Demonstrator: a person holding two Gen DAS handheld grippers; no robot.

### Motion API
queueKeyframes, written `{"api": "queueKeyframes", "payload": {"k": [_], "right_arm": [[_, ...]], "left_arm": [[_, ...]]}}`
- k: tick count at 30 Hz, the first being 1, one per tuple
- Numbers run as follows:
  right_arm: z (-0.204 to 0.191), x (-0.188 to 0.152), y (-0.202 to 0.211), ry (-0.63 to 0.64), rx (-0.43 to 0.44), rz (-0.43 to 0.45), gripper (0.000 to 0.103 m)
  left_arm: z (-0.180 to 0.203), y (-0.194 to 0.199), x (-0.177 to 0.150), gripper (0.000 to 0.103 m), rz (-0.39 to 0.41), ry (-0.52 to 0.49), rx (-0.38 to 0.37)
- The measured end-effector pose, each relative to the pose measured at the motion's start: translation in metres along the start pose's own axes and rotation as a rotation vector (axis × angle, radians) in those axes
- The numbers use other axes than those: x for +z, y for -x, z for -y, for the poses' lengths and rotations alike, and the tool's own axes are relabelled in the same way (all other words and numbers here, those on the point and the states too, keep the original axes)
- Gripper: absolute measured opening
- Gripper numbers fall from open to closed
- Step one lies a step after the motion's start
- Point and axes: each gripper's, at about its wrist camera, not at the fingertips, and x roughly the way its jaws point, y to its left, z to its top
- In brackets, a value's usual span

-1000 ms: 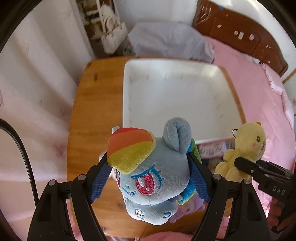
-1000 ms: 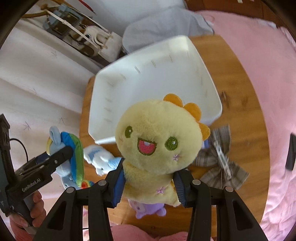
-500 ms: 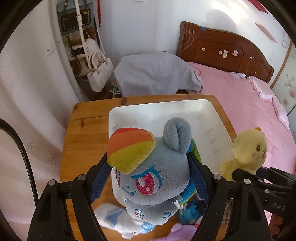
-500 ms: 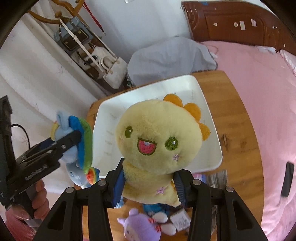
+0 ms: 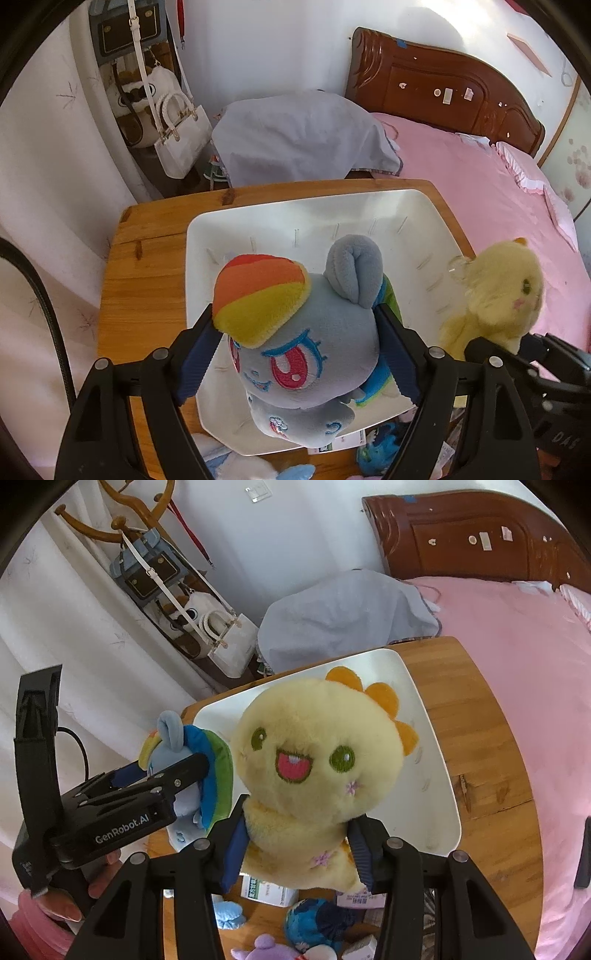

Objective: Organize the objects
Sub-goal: 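Carry the pony and chick over the white tray with both tools, then open both tools to drop the pony and chick into the tray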

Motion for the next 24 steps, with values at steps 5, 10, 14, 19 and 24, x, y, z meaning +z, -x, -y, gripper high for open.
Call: {"api": "queueKeyframes", "payload": {"k": [5, 10, 14, 19, 24], "right_arm": [[0.004, 0.0, -0.009, -0.024, 0.007, -0.006, 0.052], [0.006, -0.002, -0.013, -0.035, -0.016, -0.005, 0.056], [0.006, -0.006, -0.01, -0.041, -0.021, 0.011, 0.057], [0.002, -0.007, 0.0, -0.034, -0.046, 0.033, 0.063], [-0.011, -0.005, 0.016, 0.015, -0.055, 0.082, 0.07]], "left_arm": [[0.004, -0.003, 0.001, 0.086, -0.025, -0.01, -0.012], [0.004, 0.003, 0.001, 0.086, -0.007, 0.004, -0.018], [0.003, 0.015, 0.006, 0.087, 0.029, 0.015, -0.016], [0.005, 0.029, 0.01, 0.087, 0.049, -0.004, 0.0], [0.004, 0.038, 0.012, 0.087, 0.076, -0.006, 0.002]]}}
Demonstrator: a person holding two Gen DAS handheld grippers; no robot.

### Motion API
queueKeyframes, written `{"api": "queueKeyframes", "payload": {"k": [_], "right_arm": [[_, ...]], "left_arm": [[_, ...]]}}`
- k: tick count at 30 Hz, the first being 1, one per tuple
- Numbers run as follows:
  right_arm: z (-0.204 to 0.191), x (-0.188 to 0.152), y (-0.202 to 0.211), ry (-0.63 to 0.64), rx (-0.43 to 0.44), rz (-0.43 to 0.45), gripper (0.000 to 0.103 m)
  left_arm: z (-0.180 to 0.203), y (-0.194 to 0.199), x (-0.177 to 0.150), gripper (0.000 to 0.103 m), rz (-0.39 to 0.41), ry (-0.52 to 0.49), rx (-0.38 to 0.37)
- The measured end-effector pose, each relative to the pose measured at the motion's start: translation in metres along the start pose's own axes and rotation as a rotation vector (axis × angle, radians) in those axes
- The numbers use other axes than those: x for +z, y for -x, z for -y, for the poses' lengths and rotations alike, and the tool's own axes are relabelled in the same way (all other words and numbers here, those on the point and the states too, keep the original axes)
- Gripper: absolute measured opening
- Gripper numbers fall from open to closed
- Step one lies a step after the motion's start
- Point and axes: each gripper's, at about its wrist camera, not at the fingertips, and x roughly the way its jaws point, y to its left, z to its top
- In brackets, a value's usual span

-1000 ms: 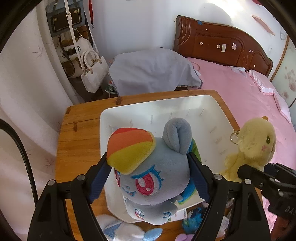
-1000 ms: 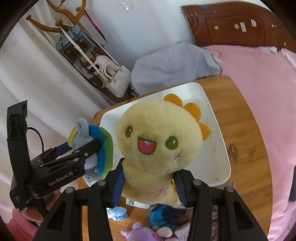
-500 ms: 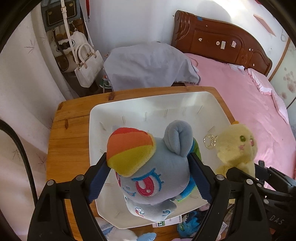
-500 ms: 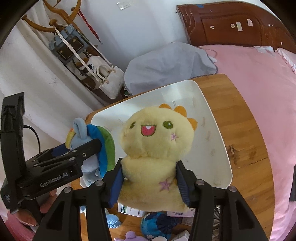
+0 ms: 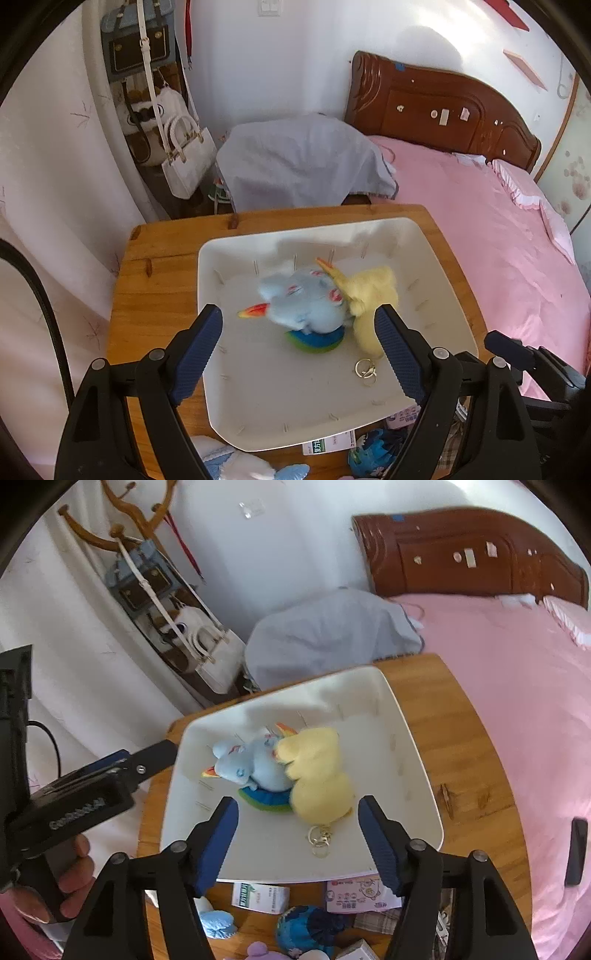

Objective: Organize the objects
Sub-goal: 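Open both tools to drop the pony and chick into the tray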

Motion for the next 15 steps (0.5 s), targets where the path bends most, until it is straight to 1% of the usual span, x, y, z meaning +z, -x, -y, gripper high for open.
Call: {"api": "queueKeyframes", "payload": {"k": [3, 6, 15], "right_arm": [[-0.006, 0.0, 0.013, 0.013, 0.001, 0.034, 0.073], [-0.011, -0.001, 0.025, 0.023, -0.011, 0.064, 0.075], [-0.029, -0.014, 0.058, 0.073, -0.045, 0.122, 0.075]], "left_arm": [[-0.001, 0.008, 0.0, 0.087, 0.017, -0.007, 0.029], [-0.002, 0.018, -0.003, 0.087, 0.042, -0.026, 0.028], [-0.013, 0.049, -0.012, 0.087, 0.104, -0.028, 0.0]]}}
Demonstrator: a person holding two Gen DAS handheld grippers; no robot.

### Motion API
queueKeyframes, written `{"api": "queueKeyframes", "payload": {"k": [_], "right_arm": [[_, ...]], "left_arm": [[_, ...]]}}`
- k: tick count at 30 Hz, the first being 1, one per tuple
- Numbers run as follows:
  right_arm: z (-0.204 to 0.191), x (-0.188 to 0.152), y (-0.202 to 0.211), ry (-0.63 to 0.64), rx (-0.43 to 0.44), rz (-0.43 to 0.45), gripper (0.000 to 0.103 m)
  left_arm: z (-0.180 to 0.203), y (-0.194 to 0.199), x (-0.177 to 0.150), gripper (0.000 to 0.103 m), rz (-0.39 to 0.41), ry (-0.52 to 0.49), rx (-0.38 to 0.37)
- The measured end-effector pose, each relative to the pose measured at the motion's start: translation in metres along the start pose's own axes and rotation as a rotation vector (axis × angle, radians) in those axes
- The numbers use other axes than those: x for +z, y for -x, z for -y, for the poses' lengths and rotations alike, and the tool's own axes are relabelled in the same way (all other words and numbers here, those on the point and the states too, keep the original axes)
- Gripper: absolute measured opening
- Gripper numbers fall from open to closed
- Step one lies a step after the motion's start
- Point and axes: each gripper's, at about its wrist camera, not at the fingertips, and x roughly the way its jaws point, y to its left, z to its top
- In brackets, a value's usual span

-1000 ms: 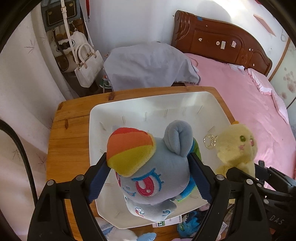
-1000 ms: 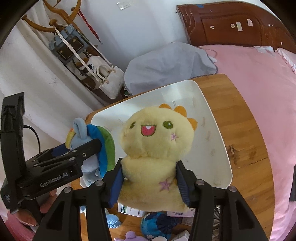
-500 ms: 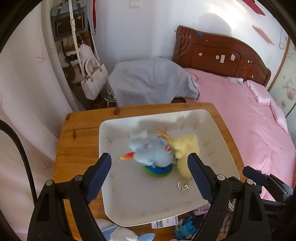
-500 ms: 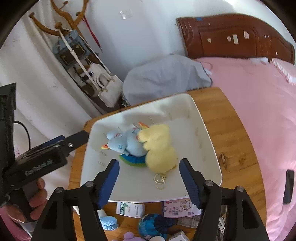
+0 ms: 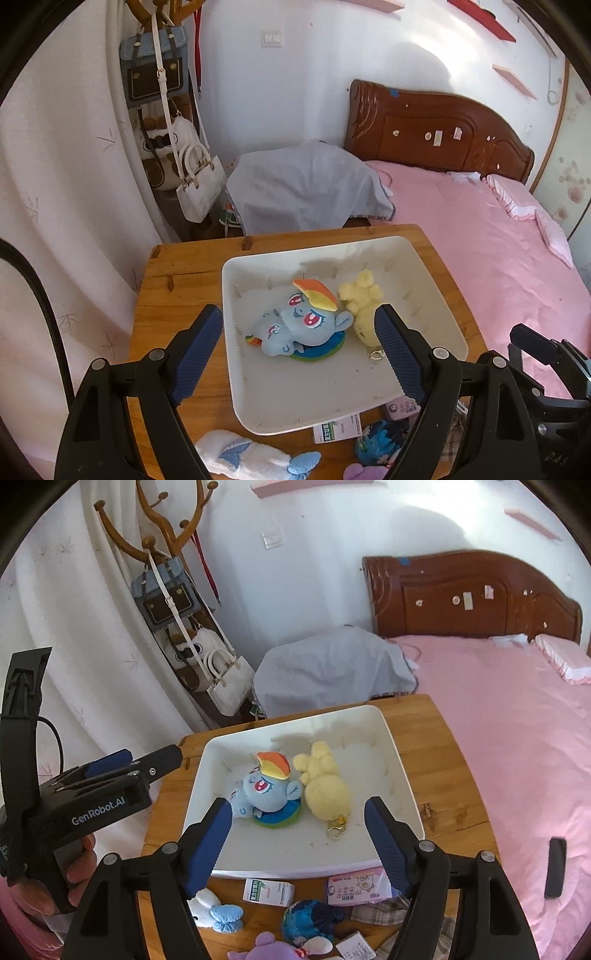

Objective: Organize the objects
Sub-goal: 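Open both tools to drop the pony and chick into the tray, then grasp the purple plush with the left tool while the right tool approaches the plaid bow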

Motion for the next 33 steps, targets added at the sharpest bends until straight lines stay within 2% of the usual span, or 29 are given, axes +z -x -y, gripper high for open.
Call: {"api": "queueKeyframes", "payload": {"k": [3, 6, 15, 22, 26, 28, 29, 33], "right_arm": [[-0.005, -0.006, 0.014, 0.003, -0.002, 0.038, 0.081], [-0.012, -0.013, 0.024, 0.019, -0.015, 0.069, 0.081], [-0.031, -0.039, 0.045, 0.048, -0.057, 0.091, 0.081], [-0.042, -0.061, 0.059, 0.086, -0.075, 0.087, 0.081], [-0.044, -0.076, 0.071, 0.136, -0.097, 0.085, 0.081], [-0.04, -0.083, 0.075, 0.118, -0.09, 0.066, 0.081], [-0.038, -0.085, 0.077, 0.154, -0.019, 0.04, 0.081], [-0.023, -0.094, 0.082, 0.097, 0.006, 0.02, 0.082]], "left_arm": [[-0.004, 0.011, -0.005, 0.087, 0.012, -0.014, -0.018], [-0.007, 0.02, -0.011, 0.087, 0.024, -0.032, -0.023], [-0.022, 0.039, -0.038, 0.087, -0.008, -0.023, -0.071], [-0.023, 0.047, -0.061, 0.087, -0.069, -0.063, -0.08], [-0.02, 0.052, -0.071, 0.087, -0.11, -0.064, -0.113], [-0.018, 0.054, -0.073, 0.087, -0.126, -0.069, -0.116], [-0.016, 0.054, -0.075, 0.087, -0.133, -0.074, -0.116], [-0.008, 0.058, -0.081, 0.087, -0.156, -0.104, -0.112]]}}
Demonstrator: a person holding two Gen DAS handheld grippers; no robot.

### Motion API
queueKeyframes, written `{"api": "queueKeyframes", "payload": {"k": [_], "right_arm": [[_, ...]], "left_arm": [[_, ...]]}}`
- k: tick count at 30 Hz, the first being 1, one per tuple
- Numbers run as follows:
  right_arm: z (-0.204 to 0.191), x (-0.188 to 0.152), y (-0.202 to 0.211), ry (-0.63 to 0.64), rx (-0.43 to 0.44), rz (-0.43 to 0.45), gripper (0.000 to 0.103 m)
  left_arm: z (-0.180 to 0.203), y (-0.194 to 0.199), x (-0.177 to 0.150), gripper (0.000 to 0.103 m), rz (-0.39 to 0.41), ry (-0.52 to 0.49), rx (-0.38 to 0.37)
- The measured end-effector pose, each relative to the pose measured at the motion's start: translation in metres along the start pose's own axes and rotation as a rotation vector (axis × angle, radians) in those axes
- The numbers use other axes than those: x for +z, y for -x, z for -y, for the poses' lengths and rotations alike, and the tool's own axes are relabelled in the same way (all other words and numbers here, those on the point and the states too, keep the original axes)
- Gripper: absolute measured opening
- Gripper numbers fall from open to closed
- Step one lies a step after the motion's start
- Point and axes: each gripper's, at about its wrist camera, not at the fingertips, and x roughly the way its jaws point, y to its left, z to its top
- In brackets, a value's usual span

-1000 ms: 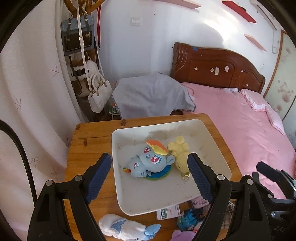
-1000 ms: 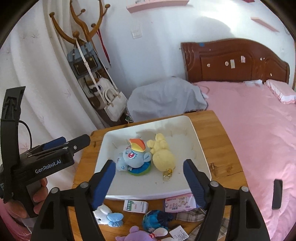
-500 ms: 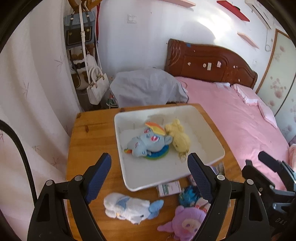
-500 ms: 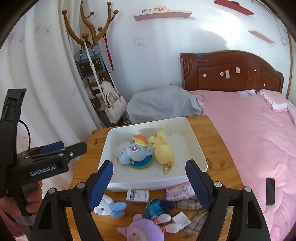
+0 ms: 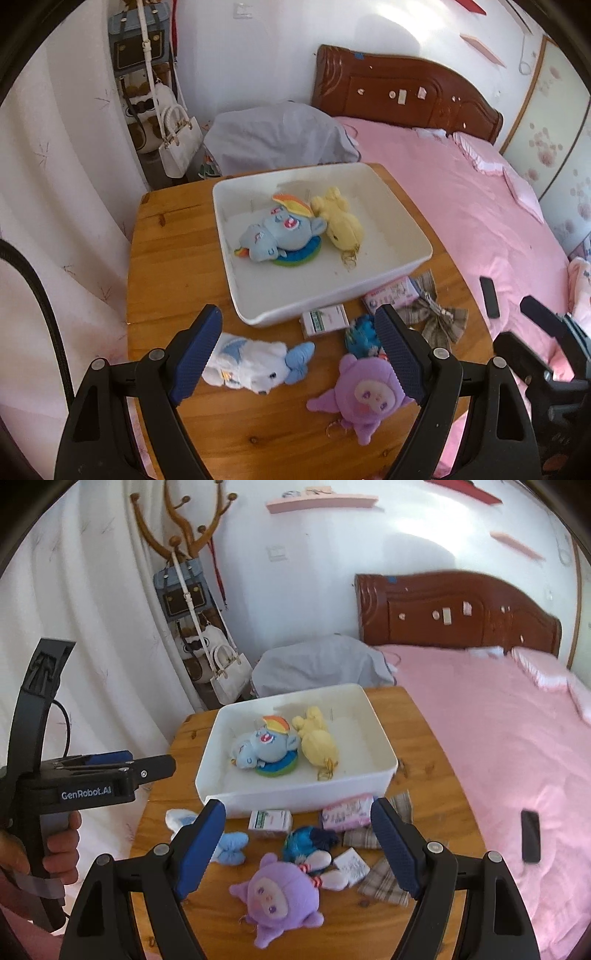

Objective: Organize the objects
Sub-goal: 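Grasp the purple plush with the left tool while the right tool approaches the plaid bow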

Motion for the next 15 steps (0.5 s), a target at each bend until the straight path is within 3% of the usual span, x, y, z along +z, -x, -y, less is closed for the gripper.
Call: {"api": "queueKeyframes", "payload": {"k": [9, 15], "right_arm": [[0.029, -0.005, 0.011, 0.045, -0.002, 0.026, 0.082], [0.055, 0.0, 0.0, 0.065, 0.004, -0.039, 0.082]], "left_arm": [[0.026, -0.012, -0.018, 0.087, -0.123, -0.025, 0.112], [0.042, -0.03, -0.026, 0.087, -0.224, 0.001, 0.161]]}}
